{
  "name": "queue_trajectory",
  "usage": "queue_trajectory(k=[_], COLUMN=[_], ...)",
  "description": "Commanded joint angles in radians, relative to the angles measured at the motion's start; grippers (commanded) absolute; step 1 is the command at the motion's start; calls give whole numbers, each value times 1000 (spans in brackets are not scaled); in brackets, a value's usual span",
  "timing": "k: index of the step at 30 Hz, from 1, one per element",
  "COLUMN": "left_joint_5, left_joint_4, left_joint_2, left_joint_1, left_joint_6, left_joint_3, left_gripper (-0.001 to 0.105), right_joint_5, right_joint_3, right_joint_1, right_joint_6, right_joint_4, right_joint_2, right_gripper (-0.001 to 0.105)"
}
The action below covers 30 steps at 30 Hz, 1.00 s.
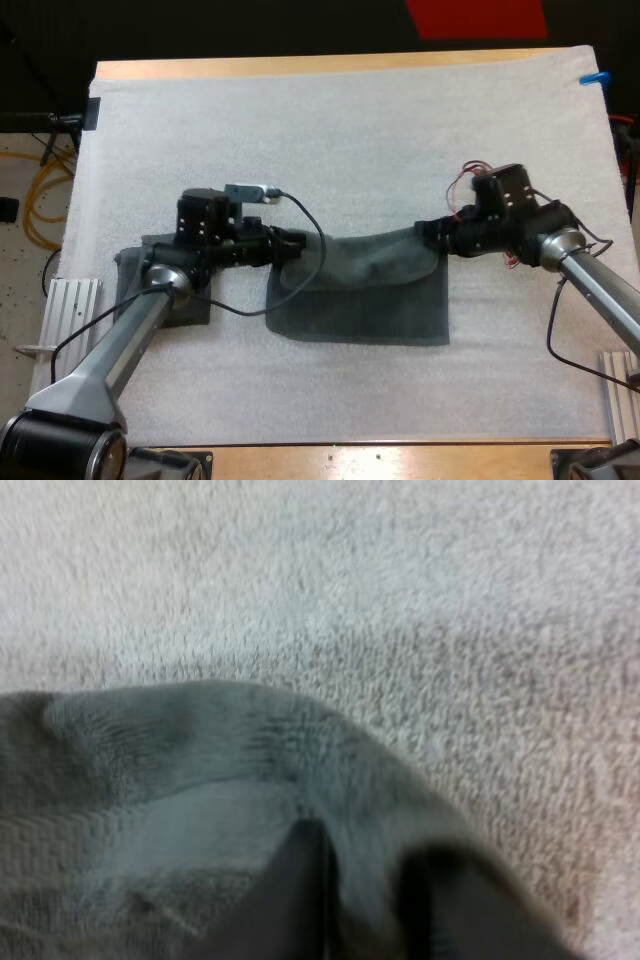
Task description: Pick towel from pile fold and stack
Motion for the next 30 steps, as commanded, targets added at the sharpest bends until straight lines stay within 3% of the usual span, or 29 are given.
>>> queue_trajectory(k=[1, 4, 6, 8, 11, 13, 14, 16, 18, 22, 27, 30], left_joint_5=[46, 123, 192, 242, 200, 67, 15, -113, -179, -203, -203, -203], left_joint_4=[3, 58, 120, 180, 279, 358, 389, 464, 512, 613, 709, 782], left_joint_2=[-11, -11, -11, -17, -64, -125, -146, -232, -296, -455, -613, -683], left_joint_1=[11, 36, 48, 58, 60, 60, 60, 60, 60, 57, 57, 57], left_joint_6=[11, 11, 11, 18, 154, 259, 300, 380, 420, 437, 424, 395], left_joint_3=[-23, -62, -93, -118, -128, -128, -128, -128, -128, -128, -128, -128], left_gripper=[26, 38, 40, 40, 40, 40, 40, 40, 40, 43, 60, 64], right_joint_5=[-30, -104, -115, -115, -107, -88, -83, -37, -39, -35, -28, 57], right_joint_3=[-1, -2, -2, -2, -2, -2, -2, -2, -2, -2, -2, -2], right_joint_1=[-17, -43, -44, -39, -21, -8, -3, 9, 15, 46, 129, 201], right_joint_6=[-12, -25, -46, -64, -93, -101, -101, -108, -132, -170, -170, -168], right_joint_4=[-10, -10, -10, -10, -4, 10, 18, 58, 82, 146, 230, 279], right_joint_2=[-8, -18, -38, -67, -137, -193, -211, -270, -305, -375, -397, -397], right_gripper=[49, 77, 77, 73, 58, 43, 40, 18, 1, 0, 0, 0])
